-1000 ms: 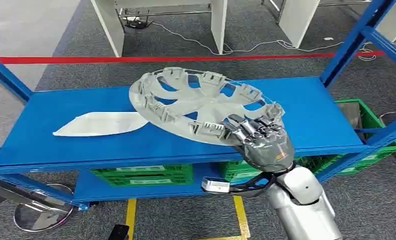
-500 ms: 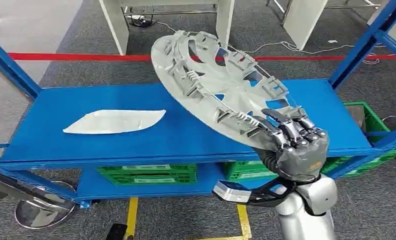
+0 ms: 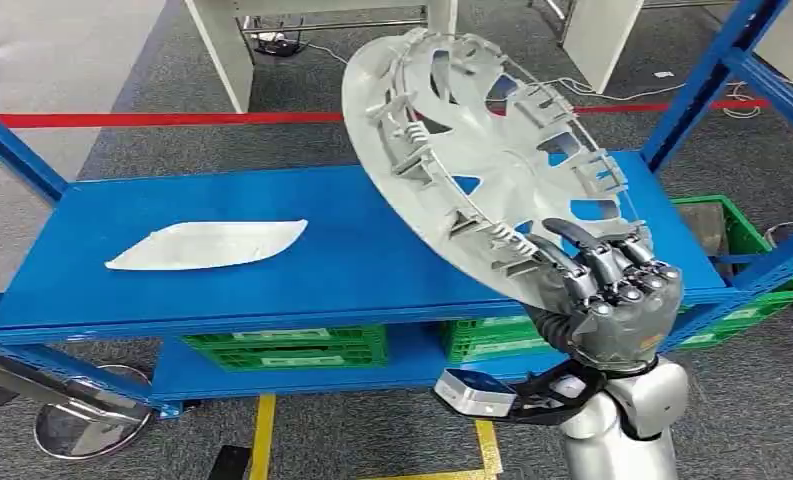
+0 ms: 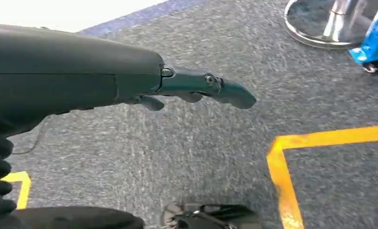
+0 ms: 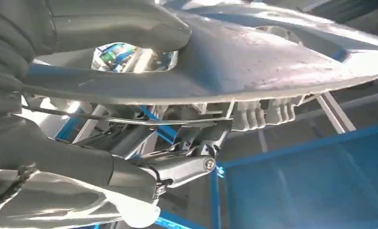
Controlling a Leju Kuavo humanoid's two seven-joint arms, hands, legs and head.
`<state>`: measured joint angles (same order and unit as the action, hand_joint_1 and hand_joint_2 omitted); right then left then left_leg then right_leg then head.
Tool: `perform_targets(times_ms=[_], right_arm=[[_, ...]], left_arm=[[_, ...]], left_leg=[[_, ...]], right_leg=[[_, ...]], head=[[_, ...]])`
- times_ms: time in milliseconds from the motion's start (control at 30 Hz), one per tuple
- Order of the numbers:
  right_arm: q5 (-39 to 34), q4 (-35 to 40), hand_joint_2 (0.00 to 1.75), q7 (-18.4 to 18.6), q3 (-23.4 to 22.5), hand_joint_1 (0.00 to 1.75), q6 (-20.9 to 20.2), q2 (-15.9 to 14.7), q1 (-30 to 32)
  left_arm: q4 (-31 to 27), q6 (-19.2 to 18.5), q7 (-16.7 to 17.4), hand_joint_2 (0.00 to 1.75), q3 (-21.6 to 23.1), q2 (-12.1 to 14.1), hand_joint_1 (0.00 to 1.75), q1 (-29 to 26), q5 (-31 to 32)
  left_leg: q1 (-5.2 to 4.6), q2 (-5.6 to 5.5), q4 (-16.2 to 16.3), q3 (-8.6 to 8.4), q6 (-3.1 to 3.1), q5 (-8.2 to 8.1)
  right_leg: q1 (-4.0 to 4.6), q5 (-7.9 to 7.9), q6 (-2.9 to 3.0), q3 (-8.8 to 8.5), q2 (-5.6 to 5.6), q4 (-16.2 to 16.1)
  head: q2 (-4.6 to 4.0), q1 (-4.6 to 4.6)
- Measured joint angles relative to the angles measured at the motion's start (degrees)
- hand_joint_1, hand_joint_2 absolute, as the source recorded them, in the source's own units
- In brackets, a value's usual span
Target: Take the parts from the cabinet and place them on the table.
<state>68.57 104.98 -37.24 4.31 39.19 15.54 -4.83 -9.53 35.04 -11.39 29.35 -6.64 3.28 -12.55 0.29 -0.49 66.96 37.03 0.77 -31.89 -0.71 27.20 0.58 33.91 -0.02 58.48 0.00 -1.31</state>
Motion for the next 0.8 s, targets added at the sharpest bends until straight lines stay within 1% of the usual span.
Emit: perform_targets(times_ms=[33,67,100,133,167,200,233,267,300,333,367,400,433,467,500,533,567,600,633,700,733,767,800], right_arm=[[0.0,0.1,1.75,0.0,0.0,1.75,0.0,0.0,0.1],[0.0,0.4,1.75,0.0,0.0,1.75,0.0,0.0,0.1],[0.0,0.4,1.75,0.0,0.1,1.75,0.0,0.0,0.2],[0.1,0.6,1.75,0.0,0.1,1.75,0.0,0.0,0.2],[1.5,1.5,1.75,0.0,0.8,1.75,0.0,0.0,0.3],[2.1,2.0,1.75,0.0,1.7,1.75,0.0,-0.2,0.3],[2.3,2.1,1.75,0.0,1.7,1.75,0.0,-0.2,0.3],[2.4,2.3,1.75,0.0,1.8,1.75,0.0,-0.3,0.3],[2.4,2.3,1.75,0.0,2.0,1.75,0.0,-0.4,0.3],[2.5,2.3,1.75,0.0,2.2,1.75,0.0,-0.4,0.4],[2.5,2.3,1.75,0.0,2.2,1.75,0.0,-0.5,0.6],[2.5,2.3,1.75,0.0,2.2,1.75,0.0,-0.5,0.8],[2.6,2.3,1.75,0.0,2.2,1.75,0.0,-0.7,1.0],[2.6,2.3,1.75,0.0,2.2,1.75,0.0,-0.8,1.1],[2.6,2.3,1.75,0.0,2.3,1.75,0.0,-0.8,1.0],[2.5,2.3,1.75,0.0,2.4,1.75,0.0,-0.8,1.0],[2.4,2.3,1.75,0.0,2.6,1.75,0.0,-0.9,1.0],[2.4,2.4,1.75,0.0,2.8,1.75,0.0,-0.9,1.0],[2.3,2.5,1.75,0.0,2.8,1.75,0.0,-0.9,1.0],[2.3,2.5,1.75,0.0,2.9,1.75,0.0,-1.0,1.1],[2.3,2.5,1.75,0.0,2.9,1.75,0.0,-1.0,1.1],[2.3,2.5,1.75,0.0,3.0,1.75,0.0,-1.0,1.0],[2.2,2.5,1.75,0.0,3.1,1.75,0.0,-1.0,1.0]], left_arm=[[0.0,0.1,0.0,1.75,0.0,0.0,0.00,0.0,0.0],[0.0,0.4,0.3,1.75,0.1,0.0,0.00,-0.1,0.0],[0.0,0.4,0.3,1.75,0.1,0.1,0.00,-0.1,0.0],[0.0,0.3,0.3,1.75,0.1,0.1,0.00,-0.2,0.0],[0.0,-0.4,0.3,1.75,0.2,0.2,0.00,0.0,0.0],[0.0,-0.5,-0.1,1.75,0.2,0.2,0.00,-0.1,-0.5],[0.0,-0.5,-0.2,1.75,0.2,0.2,0.00,-0.1,-0.5],[0.0,-0.5,-0.4,1.75,0.2,0.2,0.00,0.0,-0.5],[0.0,-0.6,-0.5,1.75,0.2,0.1,0.00,0.1,-0.5],[0.0,-0.6,-0.6,1.75,0.2,0.1,0.00,0.1,-0.5],[0.0,-0.6,-0.7,1.75,0.2,0.1,0.00,0.1,-0.5],[0.0,-0.6,-0.7,1.75,0.2,0.2,0.00,0.0,-0.5],[0.0,-0.7,-0.8,1.75,0.2,0.2,0.00,0.0,-0.5],[0.0,-0.9,-0.9,1.75,0.2,0.1,0.00,0.0,-0.5],[0.0,-0.9,-0.9,1.75,0.2,0.1,0.00,0.0,-0.5],[0.0,-0.9,-0.9,1.75,0.2,0.1,0.00,0.0,-0.5],[0.0,-0.9,-1.0,1.75,0.2,0.1,0.00,0.0,-0.5],[0.0,-0.9,-1.1,1.75,0.2,0.1,0.00,0.1,-0.5],[0.0,-0.9,-1.1,1.75,0.2,0.2,0.00,0.1,-0.5],[0.0,-0.9,-1.2,1.75,0.2,0.2,0.00,0.0,-0.5],[0.0,-0.9,-1.2,1.75,0.2,0.2,0.00,0.0,-0.5],[0.0,-0.9,-1.2,1.75,0.2,0.2,0.00,0.0,-0.5],[0.0,-1.0,-1.2,1.75,0.2,0.2,0.00,0.0,-0.5]], left_leg=[[0.04,0.00,1.5,0.63,0.07,-0.69],[0.07,0.00,7.8,3.37,0.24,-3.09],[0.07,0.00,8.9,3.85,0.26,-3.31],[0.08,0.00,8.5,3.62,0.23,-1.79],[-0.13,-0.01,-7.3,-3.90,-0.80,5.17],[-0.40,0.00,-8.5,-3.83,-1.71,5.17],[0.13,0.12,-9.1,-4.09,-2.26,5.71],[0.09,0.15,-9.2,-4.04,-2.51,5.83],[0.09,0.22,-9.1,-3.89,-2.85,6.11],[0.06,0.28,-9.1,-3.79,-2.92,6.17],[0.05,0.31,-9.1,-3.63,-2.96,6.22],[0.05,0.33,-9.0,-3.46,-2.95,6.31],[0.06,0.32,-8.9,-3.33,-2.90,6.34],[0.06,0.31,-8.8,-3.24,-2.85,6.38],[0.08,0.30,-8.6,-3.15,-2.81,6.38],[0.09,0.29,-8.4,-3.09,-2.73,6.38],[0.05,0.29,-8.2,-2.97,-2.43,6.42],[-0.37,0.27,-7.8,-2.51,-2.03,6.47],[-0.33,0.28,-7.8,-2.24,-1.55,6.88],[-0.16,0.27,-8.0,-2.10,-0.81,7.42],[-0.19,0.18,-7.9,-1.91,-0.60,7.42],[-0.08,0.27,-7.1,-1.40,-0.27,5.76],[-0.04,0.27,-4.8,-0.77,0.06,3.17]], right_leg=[[0.03,0.00,0.01,0.01,-0.01,0.0],[0.07,0.03,0.11,0.02,-0.03,0.0],[0.07,0.03,0.11,0.01,-0.02,0.0],[0.07,0.03,0.11,-0.08,0.06,0.0],[0.21,0.09,-0.13,-0.31,0.20,0.1],[0.31,-0.29,-1.50,-0.02,0.11,-0.2],[0.23,0.23,-1.80,0.55,0.13,0.2],[0.26,1.65,-2.00,1.26,0.09,1.7],[0.17,4.05,-2.18,2.76,0.11,5.4],[0.09,6.39,-2.32,4.68,0.10,10.0],[0.09,8.23,-2.49,6.57,0.11,14.4],[0.09,8.95,-2.65,7.78,0.09,17.2],[0.03,8.09,-2.71,7.48,0.08,16.9],[-0.02,6.27,-2.70,5.96,0.07,14.3],[-0.04,3.82,-2.60,3.31,0.06,9.5],[-0.06,1.75,-2.49,0.52,0.03,4.5],[-0.07,2.00,-2.40,-1.28,0.01,0.7],[0.13,1.78,-2.20,-1.94,0.14,0.3],[0.12,1.43,-1.79,-1.44,0.30,0.5],[0.36,0.99,-1.19,-1.04,0.38,0.7],[0.00,0.48,-0.59,-0.63,0.13,0.3],[-0.12,-0.02,-0.18,-0.41,-0.03,0.2],[-0.12,-0.39,0.05,0.02,-0.04,0.2]], head=[[0.00,0.00],[0.00,-0.04],[0.00,-0.06],[0.00,-0.06],[0.00,0.00],[0.00,0.05],[0.00,-0.04],[0.00,0.24],[0.00,0.48],[0.00,0.42],[0.00,0.42],[0.00,0.48],[0.00,0.46],[0.00,0.46],[0.00,0.46],[0.00,0.48],[0.00,0.46],[0.00,0.46],[0.00,0.31],[0.00,0.40],[0.00,0.43],[0.00,0.29],[0.00,0.00]])
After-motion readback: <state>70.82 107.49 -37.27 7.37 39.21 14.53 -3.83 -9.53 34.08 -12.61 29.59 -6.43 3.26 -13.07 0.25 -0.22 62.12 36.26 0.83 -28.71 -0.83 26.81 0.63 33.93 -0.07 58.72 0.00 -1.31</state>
